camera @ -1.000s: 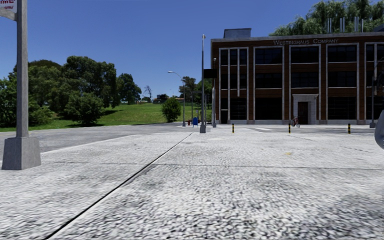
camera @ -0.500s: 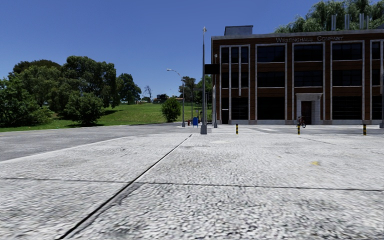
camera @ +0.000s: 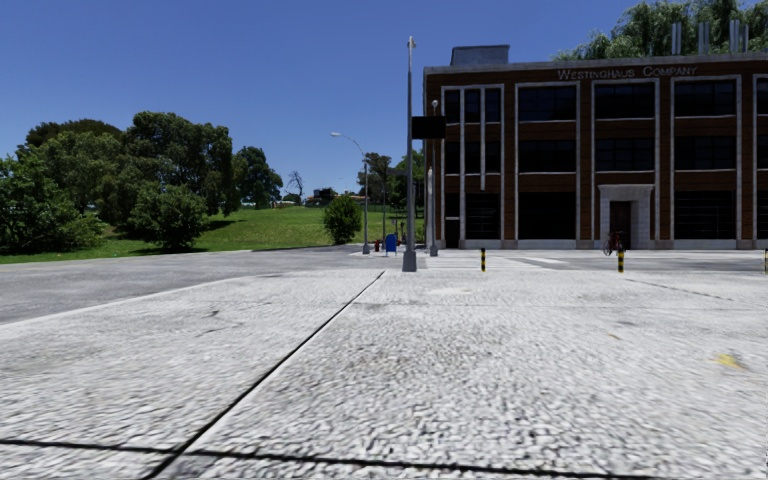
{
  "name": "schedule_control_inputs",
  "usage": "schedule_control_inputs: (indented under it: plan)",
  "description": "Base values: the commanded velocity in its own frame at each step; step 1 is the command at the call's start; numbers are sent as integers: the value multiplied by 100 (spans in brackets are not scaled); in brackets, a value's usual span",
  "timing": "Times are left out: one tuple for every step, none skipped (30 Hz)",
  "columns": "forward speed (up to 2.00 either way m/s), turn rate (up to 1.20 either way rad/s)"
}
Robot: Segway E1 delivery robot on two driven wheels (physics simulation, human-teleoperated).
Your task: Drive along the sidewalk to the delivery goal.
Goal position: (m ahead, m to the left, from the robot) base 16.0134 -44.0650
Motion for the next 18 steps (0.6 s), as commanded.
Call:
schedule_control_inputs:
  plan:
    - [200,0]
    - [200,0]
    - [200,0]
    - [200,0]
    - [200,0]
    - [200,-4]
    - [200,-4]
    - [200,-7]
    - [200,-9]
    - [200,-10]
    - [200,-10]
    - [200,-10]
    - [200,-10]
    - [200,-10]
    - [200,-10]
    - [200,-10]
    - [200,-10]
    - [200,-10]
